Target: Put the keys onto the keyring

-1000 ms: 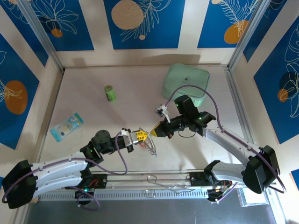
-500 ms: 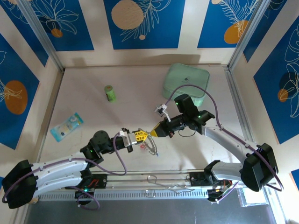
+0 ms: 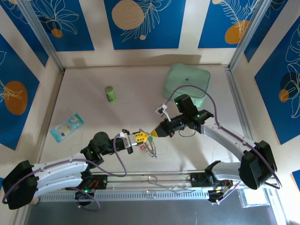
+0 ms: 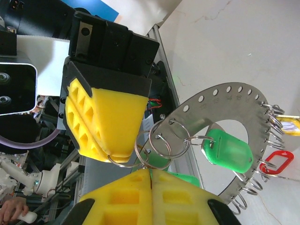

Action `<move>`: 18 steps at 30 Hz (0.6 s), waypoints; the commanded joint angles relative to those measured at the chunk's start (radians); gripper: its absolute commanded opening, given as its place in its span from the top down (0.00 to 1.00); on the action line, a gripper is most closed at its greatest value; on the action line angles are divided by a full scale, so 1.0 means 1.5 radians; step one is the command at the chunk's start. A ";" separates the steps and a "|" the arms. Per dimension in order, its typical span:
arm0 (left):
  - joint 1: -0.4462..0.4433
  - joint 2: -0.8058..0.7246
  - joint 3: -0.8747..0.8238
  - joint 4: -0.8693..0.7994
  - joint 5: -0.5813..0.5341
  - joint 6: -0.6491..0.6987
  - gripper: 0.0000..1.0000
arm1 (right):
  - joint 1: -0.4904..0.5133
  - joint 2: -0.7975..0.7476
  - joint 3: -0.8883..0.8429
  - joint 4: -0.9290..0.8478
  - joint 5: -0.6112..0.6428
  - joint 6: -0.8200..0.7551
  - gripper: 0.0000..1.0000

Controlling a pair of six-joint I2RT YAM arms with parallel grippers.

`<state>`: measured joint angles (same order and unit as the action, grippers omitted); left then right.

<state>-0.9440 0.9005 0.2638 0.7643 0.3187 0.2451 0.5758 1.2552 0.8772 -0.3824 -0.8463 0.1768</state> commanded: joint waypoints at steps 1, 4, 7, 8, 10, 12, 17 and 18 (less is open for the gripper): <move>-0.009 -0.005 0.004 0.074 0.046 0.003 1.00 | -0.003 0.008 0.014 -0.005 0.003 0.008 1.00; -0.009 -0.005 0.004 0.074 0.045 0.002 1.00 | -0.003 0.013 0.016 -0.007 -0.003 0.009 1.00; -0.009 -0.003 0.004 0.077 0.044 0.001 1.00 | -0.003 0.014 0.018 -0.010 -0.003 0.008 1.00; -0.009 -0.001 0.003 0.079 0.041 0.000 1.00 | -0.003 0.013 0.019 -0.012 0.003 0.007 0.96; -0.009 0.003 0.000 0.086 0.035 -0.004 1.00 | -0.005 0.008 0.020 -0.017 0.012 0.005 0.81; -0.009 0.010 -0.004 0.098 0.023 -0.010 1.00 | -0.007 -0.003 0.020 -0.018 0.025 0.004 0.69; -0.009 0.044 -0.021 0.152 0.000 -0.047 1.00 | -0.008 -0.052 0.025 -0.045 0.087 -0.020 0.55; -0.009 0.052 -0.024 0.167 -0.002 -0.057 1.00 | -0.008 -0.063 0.025 -0.050 0.107 -0.026 0.55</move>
<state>-0.9459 0.9611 0.2401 0.8814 0.3290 0.2131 0.5682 1.2148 0.8845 -0.4114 -0.7555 0.1722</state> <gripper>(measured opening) 0.056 0.450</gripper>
